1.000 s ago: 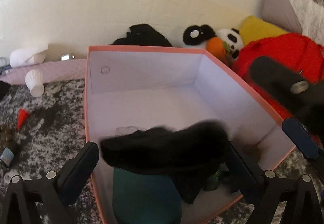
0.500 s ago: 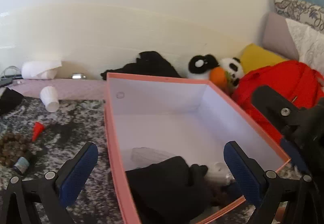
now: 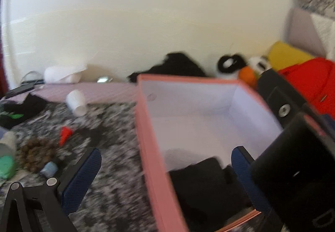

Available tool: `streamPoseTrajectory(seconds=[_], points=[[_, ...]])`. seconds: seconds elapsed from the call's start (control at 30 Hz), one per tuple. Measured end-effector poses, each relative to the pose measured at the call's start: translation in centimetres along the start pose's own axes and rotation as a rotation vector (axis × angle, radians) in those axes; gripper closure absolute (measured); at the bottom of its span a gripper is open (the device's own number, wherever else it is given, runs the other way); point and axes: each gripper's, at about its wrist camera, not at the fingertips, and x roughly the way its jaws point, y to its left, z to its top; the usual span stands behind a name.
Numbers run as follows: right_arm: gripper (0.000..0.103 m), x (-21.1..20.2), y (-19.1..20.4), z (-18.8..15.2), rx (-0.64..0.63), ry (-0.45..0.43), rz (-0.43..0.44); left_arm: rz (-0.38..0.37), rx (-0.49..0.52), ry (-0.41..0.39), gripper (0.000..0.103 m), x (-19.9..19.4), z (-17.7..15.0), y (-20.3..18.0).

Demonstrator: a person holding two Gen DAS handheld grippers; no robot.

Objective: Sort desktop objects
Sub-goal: 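Grasp the green tape measure with the left tool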

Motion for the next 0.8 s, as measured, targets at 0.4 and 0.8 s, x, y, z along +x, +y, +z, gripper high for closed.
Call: streamPoseTrajectory(seconds=[0.4,0.8], points=[[0.000,-0.8,5.5,-1.6,-0.106,-0.001,0.106,0.176,0.053,0.087,0.001,-2.6,-0.8,6.2],[0.000,-3.5,10.8,-3.3,-0.102,0.080,0.277,0.318,-0.268,0.157,0.001,-8.6,-3.8,19.6]])
